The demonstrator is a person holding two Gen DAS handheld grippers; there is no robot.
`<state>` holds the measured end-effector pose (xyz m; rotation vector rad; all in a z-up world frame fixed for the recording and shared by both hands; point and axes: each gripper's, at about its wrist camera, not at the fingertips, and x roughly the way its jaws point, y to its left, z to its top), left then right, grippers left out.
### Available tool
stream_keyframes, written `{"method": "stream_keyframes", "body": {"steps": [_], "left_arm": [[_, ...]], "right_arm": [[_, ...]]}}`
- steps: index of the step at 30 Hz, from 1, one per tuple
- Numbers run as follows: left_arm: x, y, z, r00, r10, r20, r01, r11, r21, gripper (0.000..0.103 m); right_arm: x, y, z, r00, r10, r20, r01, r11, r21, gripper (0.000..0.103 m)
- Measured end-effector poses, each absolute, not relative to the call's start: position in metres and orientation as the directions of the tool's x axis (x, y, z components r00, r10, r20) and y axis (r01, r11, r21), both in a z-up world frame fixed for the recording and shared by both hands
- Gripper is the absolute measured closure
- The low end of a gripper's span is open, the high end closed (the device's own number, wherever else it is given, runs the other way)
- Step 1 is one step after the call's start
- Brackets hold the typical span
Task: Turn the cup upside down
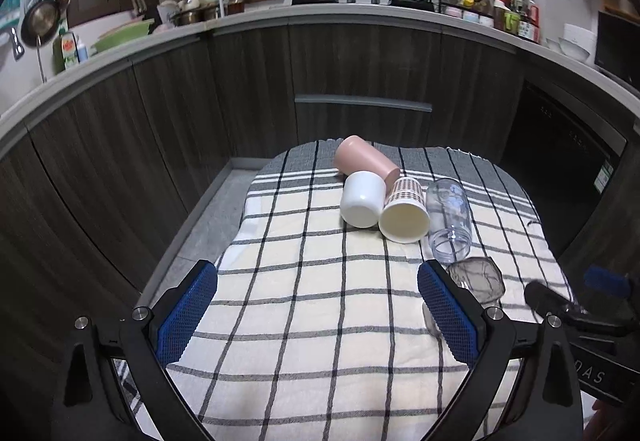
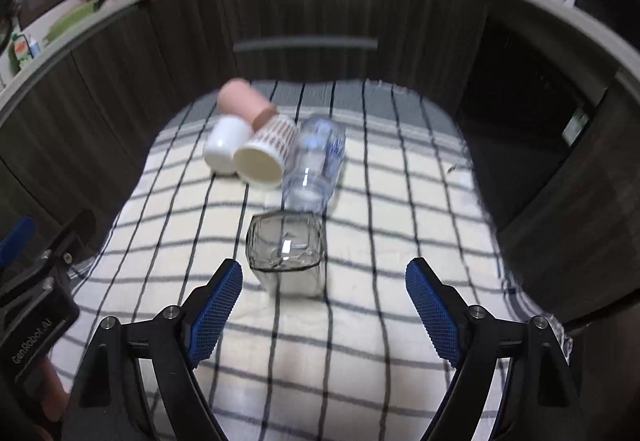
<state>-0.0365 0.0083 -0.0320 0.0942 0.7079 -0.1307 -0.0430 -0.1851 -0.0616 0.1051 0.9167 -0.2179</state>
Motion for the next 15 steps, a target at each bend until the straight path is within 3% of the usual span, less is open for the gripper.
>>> {"method": "stream_keyframes", "body": {"steps": [6, 15], "left_arm": [[-0.057, 0.008, -0.036, 0.769, -0.077, -0.635, 0.162, 0.984, 0.076, 0.000], [-0.070, 0.008, -0.045, 0.773, -0.068, -0.631, 0.171, 0.980, 0.104, 0.000]], "right_arm": [[-0.066, -0.176, -0.054, 0.694, -0.179, -0.698, 0.224, 0.974, -0.028, 0.012], [-0.096, -0.171, -0.052, 0.747, -0.214, -0.629, 0.245, 0.969, -0.038, 0.006]]}}
